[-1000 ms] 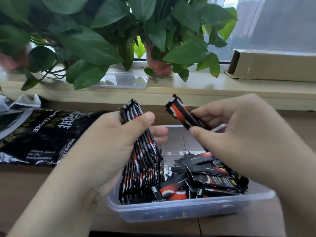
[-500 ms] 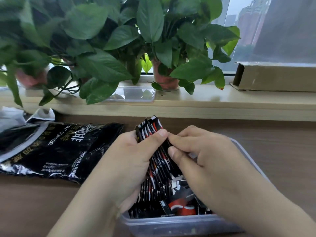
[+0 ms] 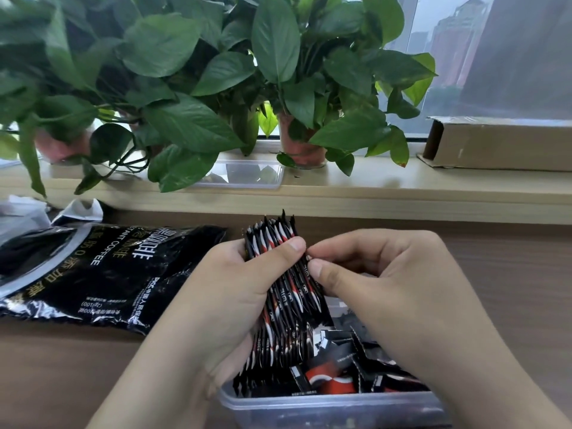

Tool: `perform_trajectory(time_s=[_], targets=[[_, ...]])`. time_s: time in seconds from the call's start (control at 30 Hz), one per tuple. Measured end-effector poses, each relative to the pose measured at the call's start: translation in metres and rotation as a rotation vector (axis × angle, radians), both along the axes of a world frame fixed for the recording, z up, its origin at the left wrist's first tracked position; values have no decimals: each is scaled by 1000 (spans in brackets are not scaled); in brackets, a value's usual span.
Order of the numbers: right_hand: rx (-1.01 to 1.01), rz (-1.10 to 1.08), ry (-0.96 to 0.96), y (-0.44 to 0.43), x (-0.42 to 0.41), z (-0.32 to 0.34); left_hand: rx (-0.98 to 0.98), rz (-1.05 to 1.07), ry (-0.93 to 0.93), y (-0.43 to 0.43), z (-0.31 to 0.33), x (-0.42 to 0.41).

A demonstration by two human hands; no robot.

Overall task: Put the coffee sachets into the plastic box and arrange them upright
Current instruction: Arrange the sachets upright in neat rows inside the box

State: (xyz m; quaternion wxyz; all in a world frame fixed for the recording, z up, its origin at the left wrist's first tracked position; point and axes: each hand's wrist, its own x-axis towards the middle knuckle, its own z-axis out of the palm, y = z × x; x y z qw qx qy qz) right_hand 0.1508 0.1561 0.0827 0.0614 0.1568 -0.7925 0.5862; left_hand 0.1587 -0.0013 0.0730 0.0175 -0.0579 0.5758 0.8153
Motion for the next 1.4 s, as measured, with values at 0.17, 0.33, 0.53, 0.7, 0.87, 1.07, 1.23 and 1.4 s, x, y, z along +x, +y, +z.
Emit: perform_trajectory(time_s=[0.17,0.33,0.53,0.7,0.87,1.07,1.23,1.4], targets=[[98,122,97,4,1,6,29,13,11,-1,0,1],[365,285,231,6,0,4,105,100,34,1,2,-1],[449,188,431,-4,-3,-4,160,98,25,-1,3,0],[400,121,492,-7,-2,-7,136,140,49,4,0,-2],[386,92,356,14,-5,8,38,144,82,-10,2,-2],[752,94,141,46,-13,13,-91,168,114,-23,0,-7],[961,337,20,26,-16,-5,-175,167,117,-17,-6,-8],[988,367,-62,33,-16,-4,-178,164,102,-17,-7,-9]])
